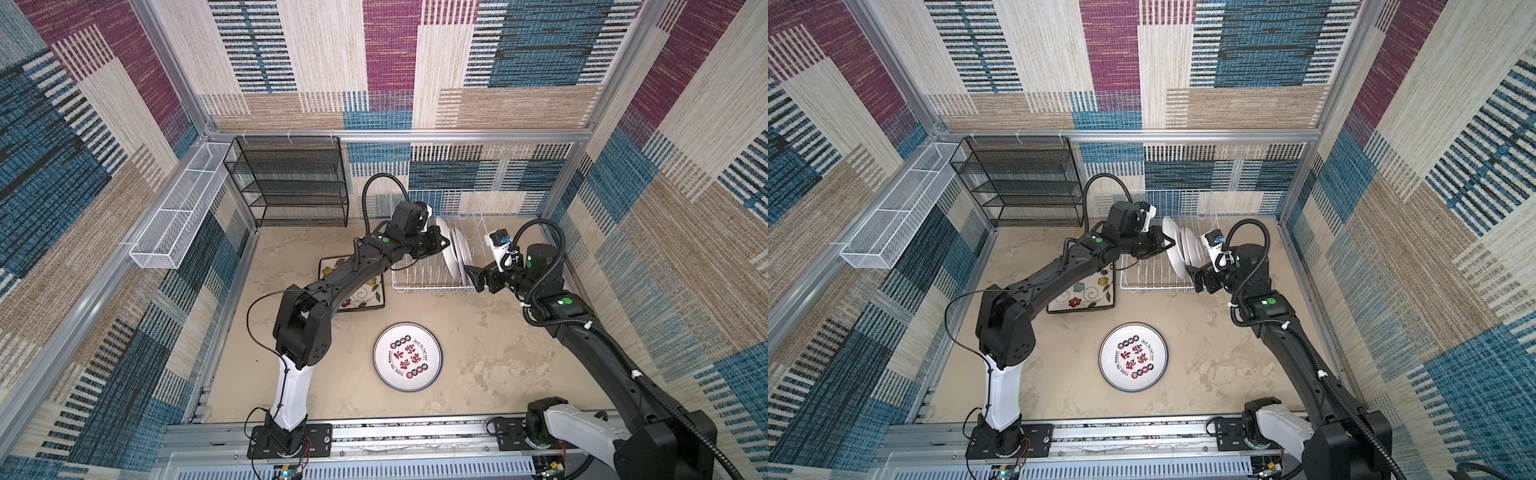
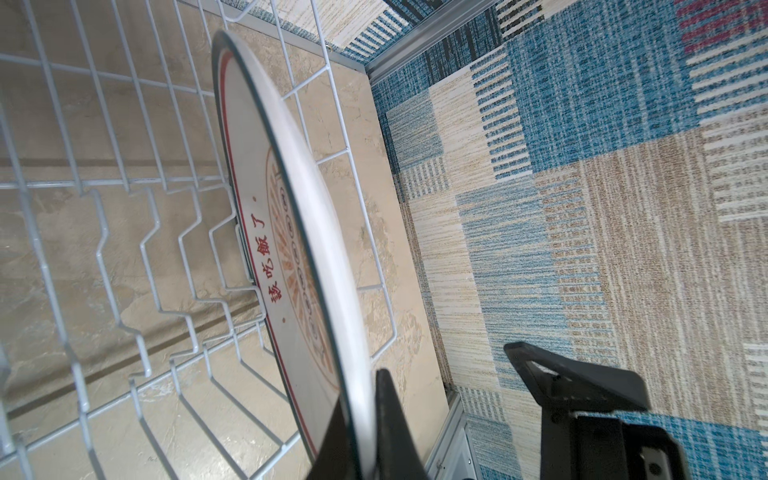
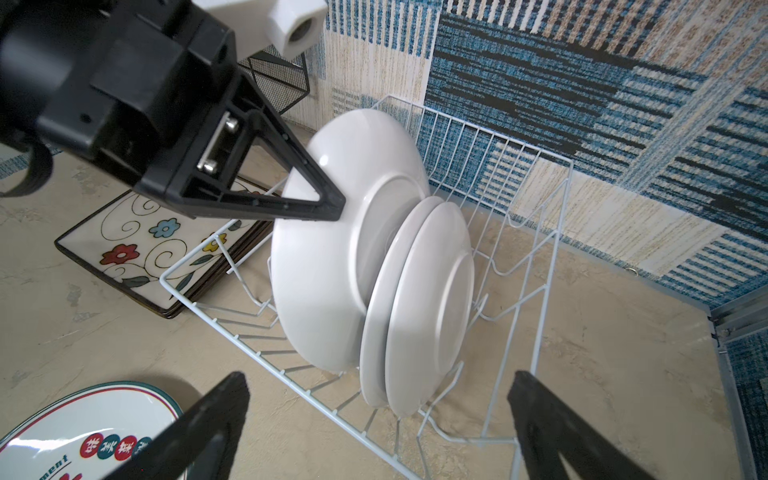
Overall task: Unload the plates from the dish rack
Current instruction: Pick up a plate from the dish rack.
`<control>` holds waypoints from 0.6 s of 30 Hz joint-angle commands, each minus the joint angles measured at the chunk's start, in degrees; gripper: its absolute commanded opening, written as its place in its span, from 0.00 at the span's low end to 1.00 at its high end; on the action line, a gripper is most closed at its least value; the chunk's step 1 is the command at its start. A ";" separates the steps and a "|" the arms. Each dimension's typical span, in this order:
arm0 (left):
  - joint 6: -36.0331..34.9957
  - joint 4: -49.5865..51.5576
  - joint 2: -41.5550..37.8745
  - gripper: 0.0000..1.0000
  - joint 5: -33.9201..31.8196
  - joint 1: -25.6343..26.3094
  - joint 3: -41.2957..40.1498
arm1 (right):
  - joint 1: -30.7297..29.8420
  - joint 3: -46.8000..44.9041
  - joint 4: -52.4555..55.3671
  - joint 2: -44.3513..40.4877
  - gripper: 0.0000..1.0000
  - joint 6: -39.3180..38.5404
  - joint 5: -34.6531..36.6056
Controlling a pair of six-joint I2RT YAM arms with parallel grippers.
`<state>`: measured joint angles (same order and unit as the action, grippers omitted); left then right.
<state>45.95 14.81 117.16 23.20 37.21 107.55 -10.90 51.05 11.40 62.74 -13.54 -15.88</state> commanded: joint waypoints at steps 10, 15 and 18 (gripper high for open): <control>-3.40 1.39 -4.44 0.00 -3.47 -0.77 -2.31 | 0.00 0.06 -6.01 -0.06 1.00 3.86 -2.39; -2.54 0.09 -5.19 0.00 -2.56 -1.00 -3.74 | 0.00 0.24 -6.47 0.41 1.00 4.08 -2.79; -1.95 -0.47 -5.27 0.00 -1.61 -1.31 -4.48 | 0.00 0.25 -6.75 0.51 1.00 4.41 -3.11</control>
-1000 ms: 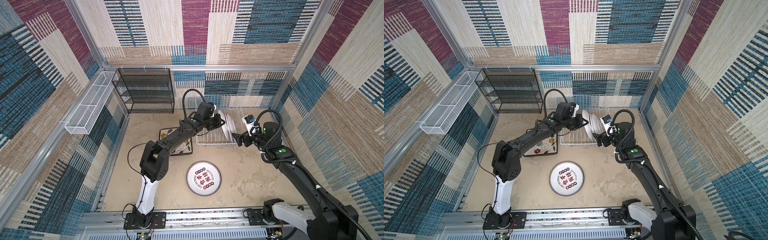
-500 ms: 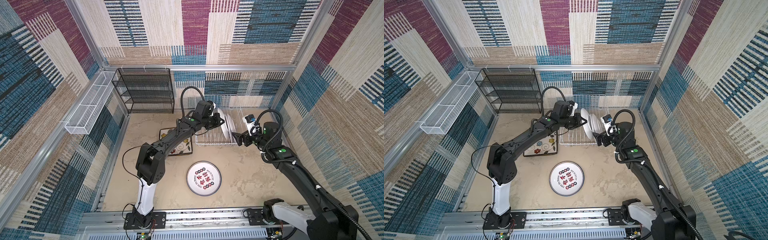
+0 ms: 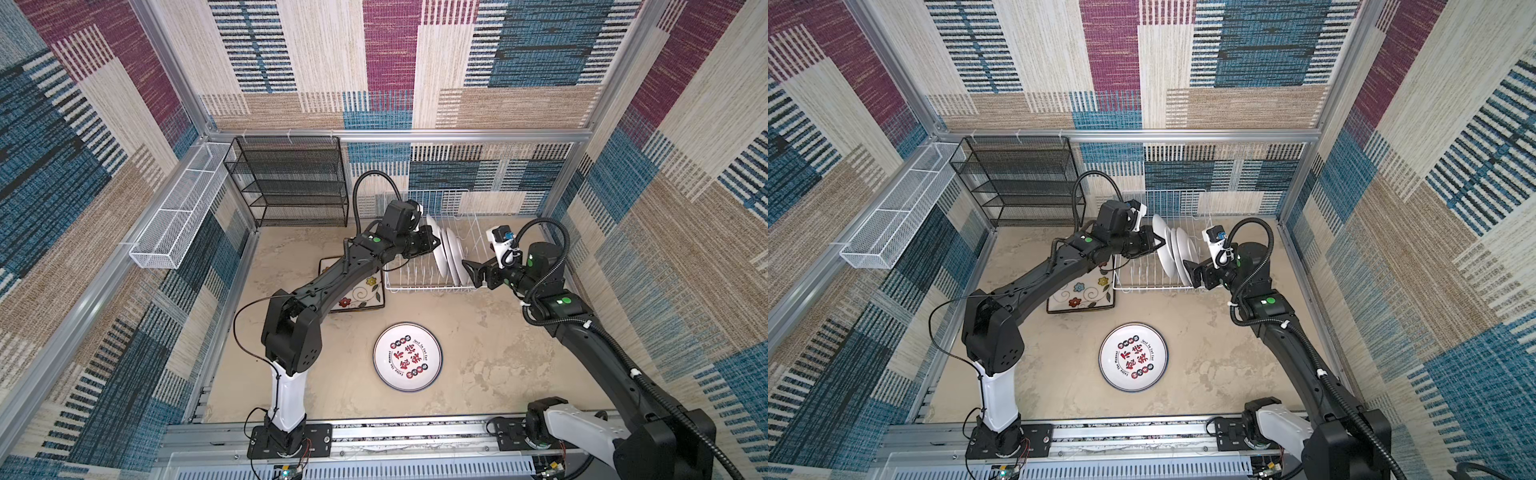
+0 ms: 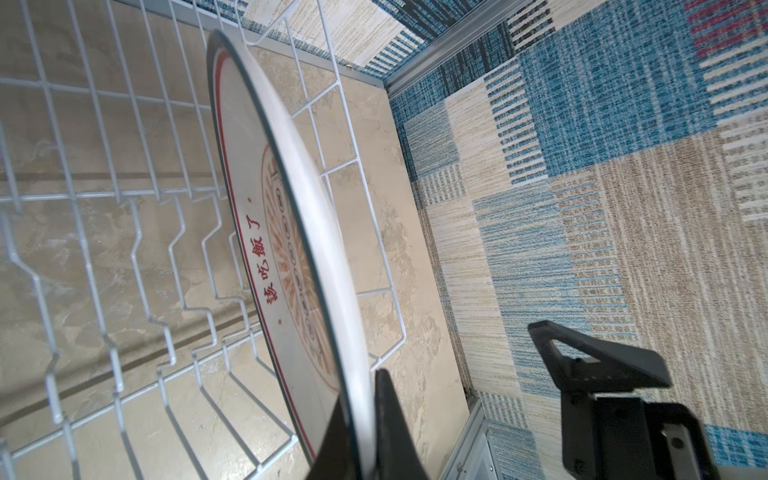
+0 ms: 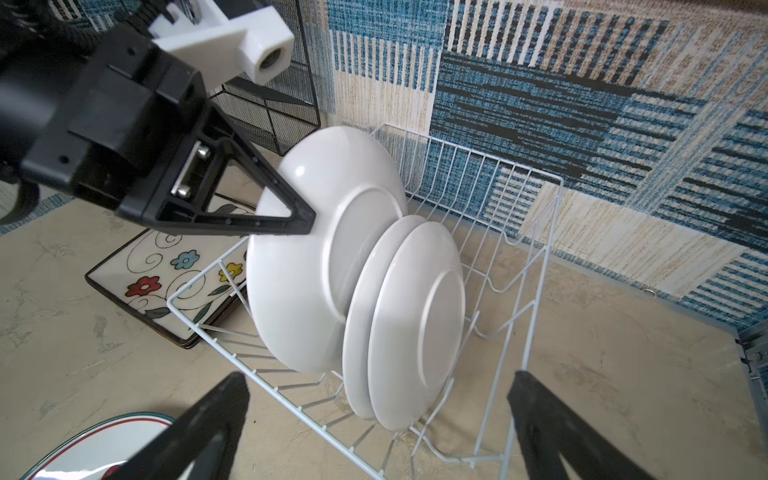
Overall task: Unload the plates from the dish rack
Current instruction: Pick up a plate from the dish rack.
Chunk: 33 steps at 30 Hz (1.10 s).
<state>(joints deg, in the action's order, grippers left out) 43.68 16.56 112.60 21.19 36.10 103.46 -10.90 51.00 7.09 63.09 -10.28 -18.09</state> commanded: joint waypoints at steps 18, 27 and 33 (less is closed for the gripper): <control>0.39 -3.11 -5.40 0.00 2.05 -1.73 -4.31 | 0.04 0.29 -4.50 1.25 1.00 3.63 -3.31; 0.11 -3.16 -8.06 0.00 2.54 -2.52 -5.96 | 0.00 0.34 -6.44 1.25 1.00 5.61 -4.89; -3.95 -0.75 -10.82 0.00 1.20 -3.18 -6.01 | 0.00 1.33 -8.19 1.90 1.00 10.08 -5.60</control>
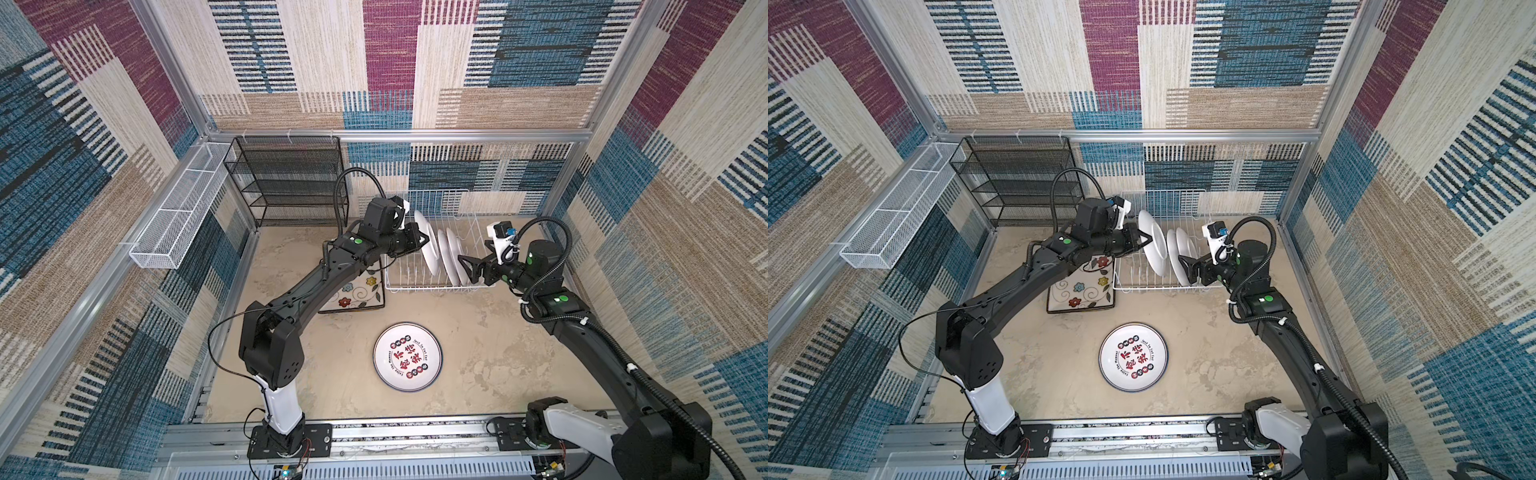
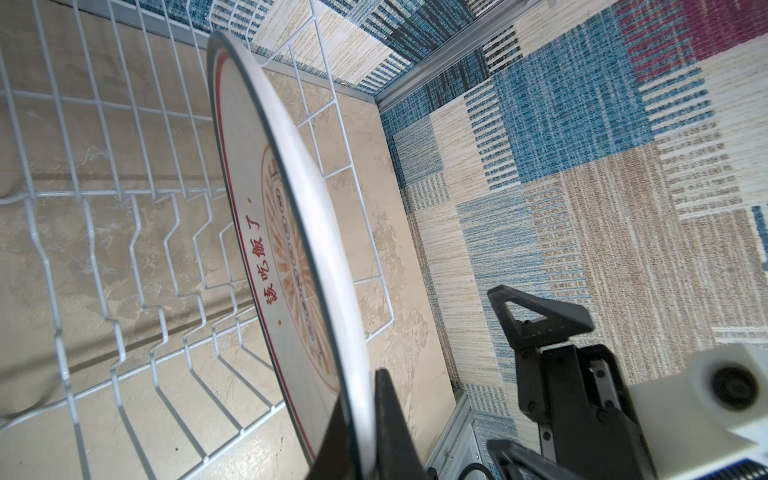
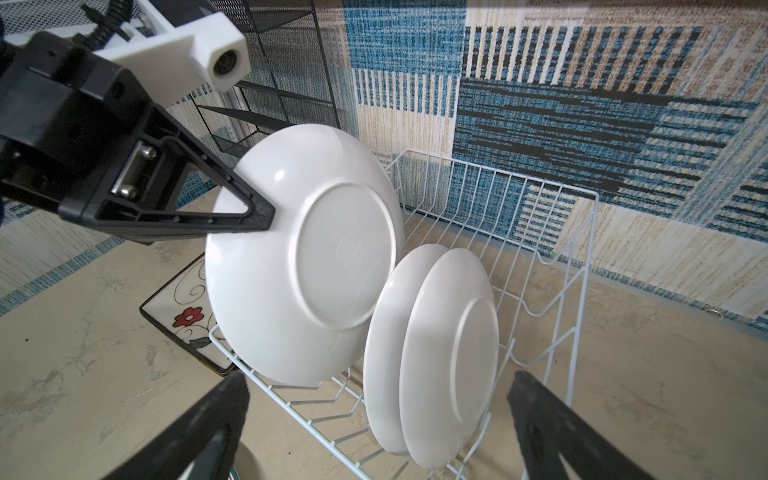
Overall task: Unload the plates from the dish rack
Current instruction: Pick up a plate from the dish rack.
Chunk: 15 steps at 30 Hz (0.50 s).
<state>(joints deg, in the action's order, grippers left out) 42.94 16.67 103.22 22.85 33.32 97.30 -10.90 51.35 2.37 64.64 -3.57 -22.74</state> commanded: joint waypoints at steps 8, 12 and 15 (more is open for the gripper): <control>-18.28 6.75 -5.43 0.00 -5.83 -0.81 2.71 | 0.00 7.98 0.43 5.38 1.00 12.86 -2.98; -27.87 10.49 -7.68 0.00 -9.01 -0.80 3.60 | 0.00 14.46 4.50 10.33 1.00 17.17 -7.30; -35.25 11.24 -10.26 0.00 -11.40 -0.83 2.15 | 0.00 18.47 5.97 13.29 1.00 19.66 -10.22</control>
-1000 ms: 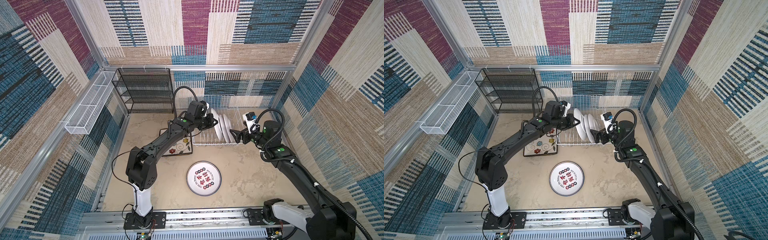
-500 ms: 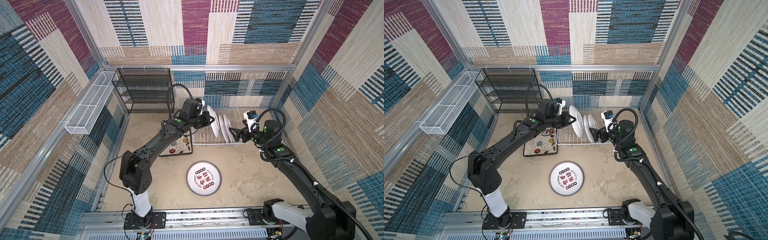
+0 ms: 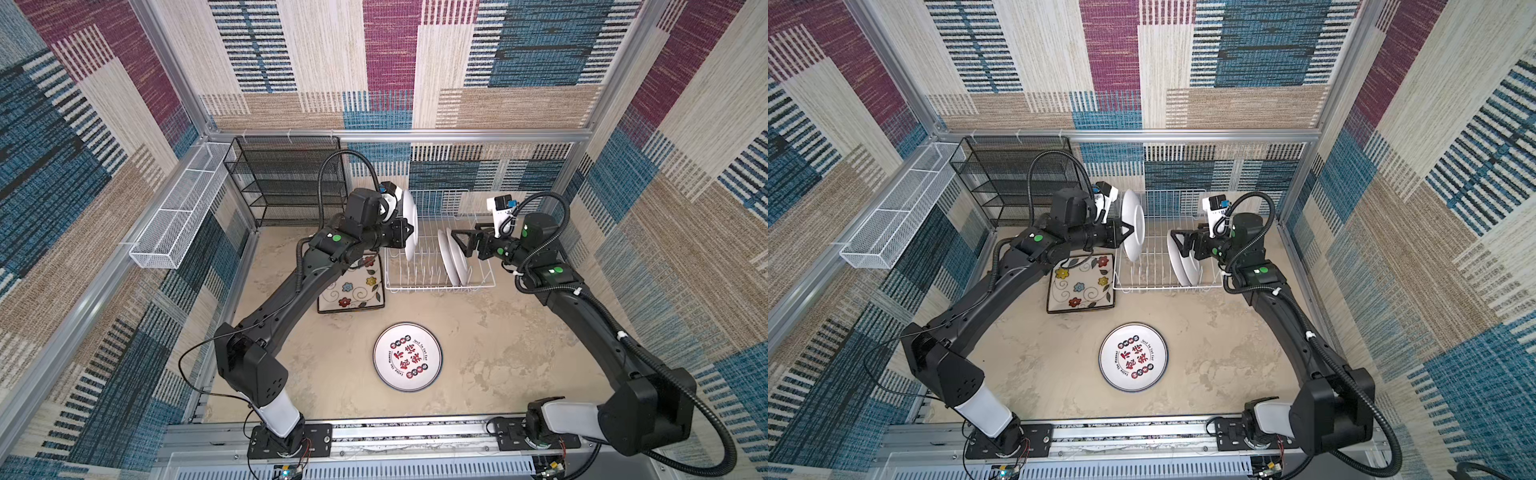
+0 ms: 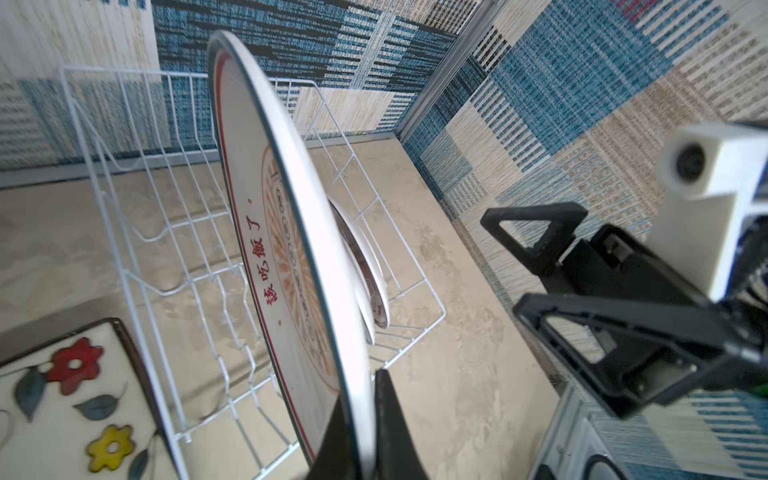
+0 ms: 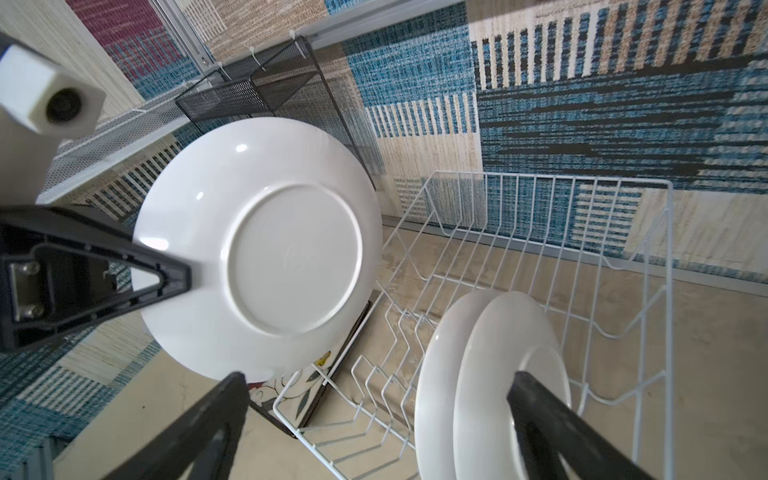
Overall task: Unload the plates from the dish rack
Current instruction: Pick up a plate from the dish rack.
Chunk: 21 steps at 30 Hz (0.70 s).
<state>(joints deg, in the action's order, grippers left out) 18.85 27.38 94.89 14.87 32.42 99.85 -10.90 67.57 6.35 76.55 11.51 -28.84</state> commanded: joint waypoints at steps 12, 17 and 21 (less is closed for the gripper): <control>-39.29 0.55 -10.39 0.00 -19.86 4.20 -9.63 | 0.02 16.76 4.06 12.00 1.00 13.79 -15.32; -48.86 -0.74 -10.52 0.00 -29.55 7.92 -12.98 | -0.29 20.04 5.43 14.67 0.98 15.12 -16.59; -56.91 -4.71 -9.27 0.00 -37.99 11.54 -16.63 | -1.20 21.29 6.13 15.81 0.95 15.56 -16.75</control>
<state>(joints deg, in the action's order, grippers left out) -28.49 28.58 85.10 -14.13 42.63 84.68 -11.57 87.85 11.94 91.79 25.30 -44.21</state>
